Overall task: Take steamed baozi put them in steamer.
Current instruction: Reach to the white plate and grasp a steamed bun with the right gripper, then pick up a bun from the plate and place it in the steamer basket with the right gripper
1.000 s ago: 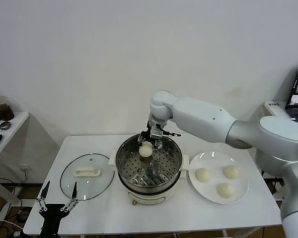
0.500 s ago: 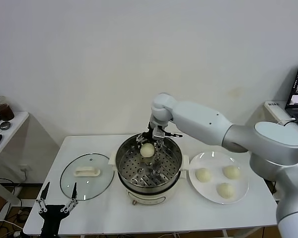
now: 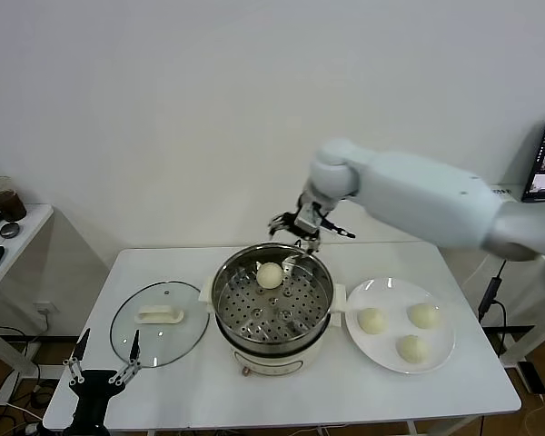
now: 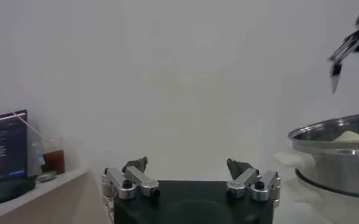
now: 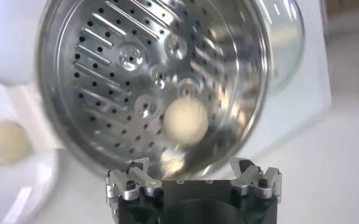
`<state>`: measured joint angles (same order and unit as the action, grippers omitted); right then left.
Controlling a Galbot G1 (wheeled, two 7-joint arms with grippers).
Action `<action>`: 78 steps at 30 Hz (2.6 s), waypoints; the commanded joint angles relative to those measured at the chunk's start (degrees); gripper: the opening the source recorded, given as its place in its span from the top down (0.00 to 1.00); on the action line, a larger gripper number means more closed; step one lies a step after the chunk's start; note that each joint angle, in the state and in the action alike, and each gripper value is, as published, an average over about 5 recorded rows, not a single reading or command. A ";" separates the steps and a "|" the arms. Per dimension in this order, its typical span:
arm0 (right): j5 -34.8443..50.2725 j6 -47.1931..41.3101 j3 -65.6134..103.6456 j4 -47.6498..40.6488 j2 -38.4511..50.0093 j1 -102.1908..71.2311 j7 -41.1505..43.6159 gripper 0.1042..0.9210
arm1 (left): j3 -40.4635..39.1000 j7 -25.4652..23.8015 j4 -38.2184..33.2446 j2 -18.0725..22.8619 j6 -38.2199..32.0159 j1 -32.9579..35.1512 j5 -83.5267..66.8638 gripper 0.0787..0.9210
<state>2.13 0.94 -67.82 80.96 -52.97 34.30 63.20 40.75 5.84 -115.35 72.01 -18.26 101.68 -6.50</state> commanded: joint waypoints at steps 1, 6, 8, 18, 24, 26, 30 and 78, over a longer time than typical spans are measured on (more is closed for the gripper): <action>8.14 -26.18 -1.98 12.12 19.86 2.68 4.27 0.12 | -0.07 -0.68 -0.84 -1.08 3.48 0.38 -0.64 0.12; 3.07 -21.97 -1.06 11.69 25.25 -5.01 6.29 0.12 | -0.29 -0.69 -0.41 -1.21 3.87 -0.25 0.52 0.12; 1.31 -20.02 1.74 10.93 26.31 -10.07 6.25 0.12 | -0.40 -0.59 -0.11 -1.16 3.86 -0.68 0.68 0.12; -5.92 -16.30 15.76 5.77 24.38 -30.06 3.90 0.12 | -0.32 -0.67 1.21 -1.11 3.63 -1.62 1.64 0.12; -10.01 -15.89 19.64 1.42 20.04 -35.31 1.81 0.12 | 0.03 -0.61 1.37 -0.92 3.37 -1.54 2.17 0.12; -11.24 -15.33 20.64 -0.50 18.31 -36.45 1.51 0.12 | 0.19 -0.58 1.35 -0.82 3.27 -1.48 2.42 0.12; -11.87 -14.13 22.46 -3.91 15.03 -38.30 0.69 0.12 | 0.52 -0.53 1.24 -0.58 3.04 -1.39 3.07 0.12; -4.45 -14.55 17.64 -2.35 16.74 -22.42 3.06 0.57 | 1.68 -0.02 1.97 -0.11 1.61 -1.94 3.68 0.12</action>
<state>-9.45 -13.03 -46.50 74.05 -42.30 0.91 64.71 42.36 5.82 -113.38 71.92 -16.66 99.69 -2.82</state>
